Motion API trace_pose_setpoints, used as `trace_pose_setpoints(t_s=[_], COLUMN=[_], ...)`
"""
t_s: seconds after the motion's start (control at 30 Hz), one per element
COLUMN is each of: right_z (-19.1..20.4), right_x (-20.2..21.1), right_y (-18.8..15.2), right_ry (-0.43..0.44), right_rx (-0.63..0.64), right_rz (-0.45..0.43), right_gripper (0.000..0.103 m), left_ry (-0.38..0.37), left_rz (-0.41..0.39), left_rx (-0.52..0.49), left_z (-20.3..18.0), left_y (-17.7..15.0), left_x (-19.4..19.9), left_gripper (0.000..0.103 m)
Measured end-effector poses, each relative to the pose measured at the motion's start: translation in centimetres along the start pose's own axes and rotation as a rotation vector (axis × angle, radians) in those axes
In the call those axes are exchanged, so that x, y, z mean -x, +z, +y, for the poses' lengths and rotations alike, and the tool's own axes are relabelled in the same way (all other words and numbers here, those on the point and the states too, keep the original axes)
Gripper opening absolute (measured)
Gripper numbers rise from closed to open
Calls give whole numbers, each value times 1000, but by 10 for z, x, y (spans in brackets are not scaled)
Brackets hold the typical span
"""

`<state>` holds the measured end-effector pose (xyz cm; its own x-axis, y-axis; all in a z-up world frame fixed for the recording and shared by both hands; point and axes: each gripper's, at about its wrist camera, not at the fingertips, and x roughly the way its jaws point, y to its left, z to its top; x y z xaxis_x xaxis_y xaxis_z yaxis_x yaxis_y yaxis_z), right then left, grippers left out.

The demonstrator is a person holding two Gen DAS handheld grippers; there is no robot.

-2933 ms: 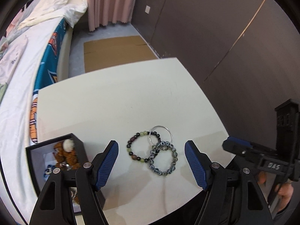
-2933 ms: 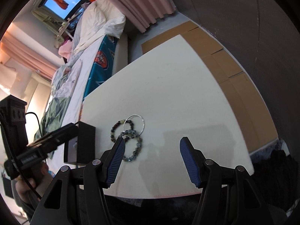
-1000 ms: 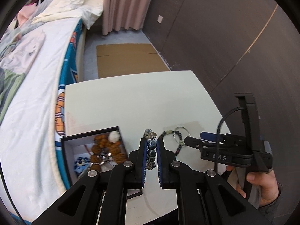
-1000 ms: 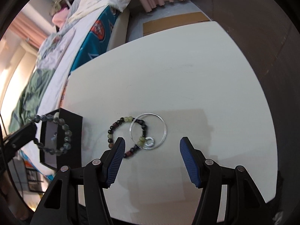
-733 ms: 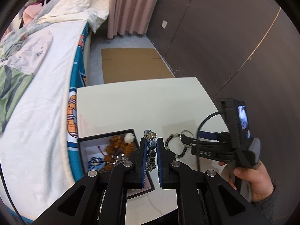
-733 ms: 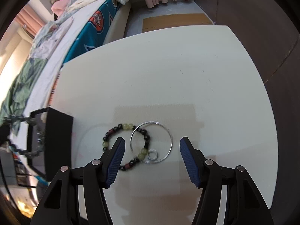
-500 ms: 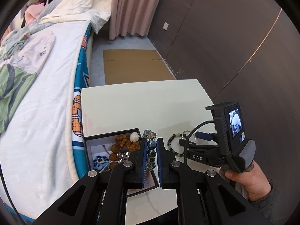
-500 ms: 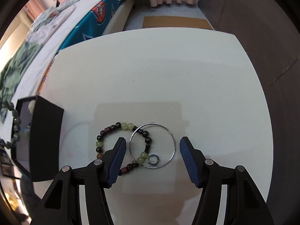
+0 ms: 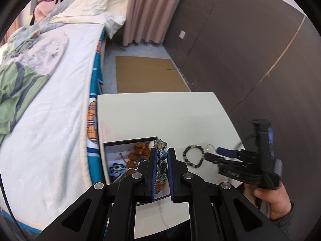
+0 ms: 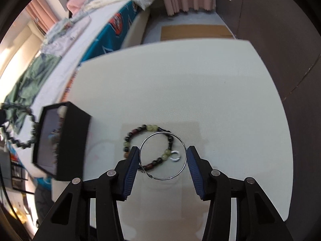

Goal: Organize jewelry
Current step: 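Drop blue-grey bracelet in box with left gripper while right grasps silver hoop, then lower the silver hoop into the black box and open the right gripper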

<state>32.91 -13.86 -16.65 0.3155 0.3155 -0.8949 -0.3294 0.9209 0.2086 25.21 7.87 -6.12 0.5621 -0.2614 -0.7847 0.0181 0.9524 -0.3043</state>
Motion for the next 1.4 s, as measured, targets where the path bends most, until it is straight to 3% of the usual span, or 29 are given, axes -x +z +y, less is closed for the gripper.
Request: trace_pose_setpoints(t_s=[0.23, 0.33, 0.4, 0.43, 0.73, 0.83, 0.9, 0.97, 1.03, 1.33, 1.4], right_z=[25, 42, 56, 63, 127, 131, 122, 112, 102, 42, 28], right_x=[40, 46, 46, 47, 39, 34, 38, 44, 50, 65, 66], right_y=[-2, 2, 4, 6, 18, 20, 22, 23, 24, 20, 16], right_ry=[155, 210, 238, 260, 398, 361, 341, 332, 314, 152, 125], right_rx=[31, 58, 75, 84, 173, 180, 154, 138, 119, 47, 24], right_rz=[-122, -151, -158, -156, -92, -47, -58, -69, -87, -99, -115], right_gripper=[49, 49, 49, 49, 50, 59, 61, 72, 76, 78, 84], left_ry=[15, 19, 31, 36, 65, 66, 63, 59, 53, 32, 37], left_rz=[41, 25, -2, -12, -56, -61, -73, -79, -70, -24, -3], left_rx=[66, 84, 89, 93, 130, 133, 130, 124, 116, 49, 29], left_z=[20, 26, 29, 31, 51, 51, 48, 44, 39, 3, -6], left_y=[0, -1, -1, -1, 0, 0, -1, -1, -1, 0, 0], left_x=[-2, 6, 14, 18, 47, 50, 51, 50, 46, 19, 9], left_gripper=[12, 34, 57, 59, 60, 65, 74, 76, 76, 76, 76])
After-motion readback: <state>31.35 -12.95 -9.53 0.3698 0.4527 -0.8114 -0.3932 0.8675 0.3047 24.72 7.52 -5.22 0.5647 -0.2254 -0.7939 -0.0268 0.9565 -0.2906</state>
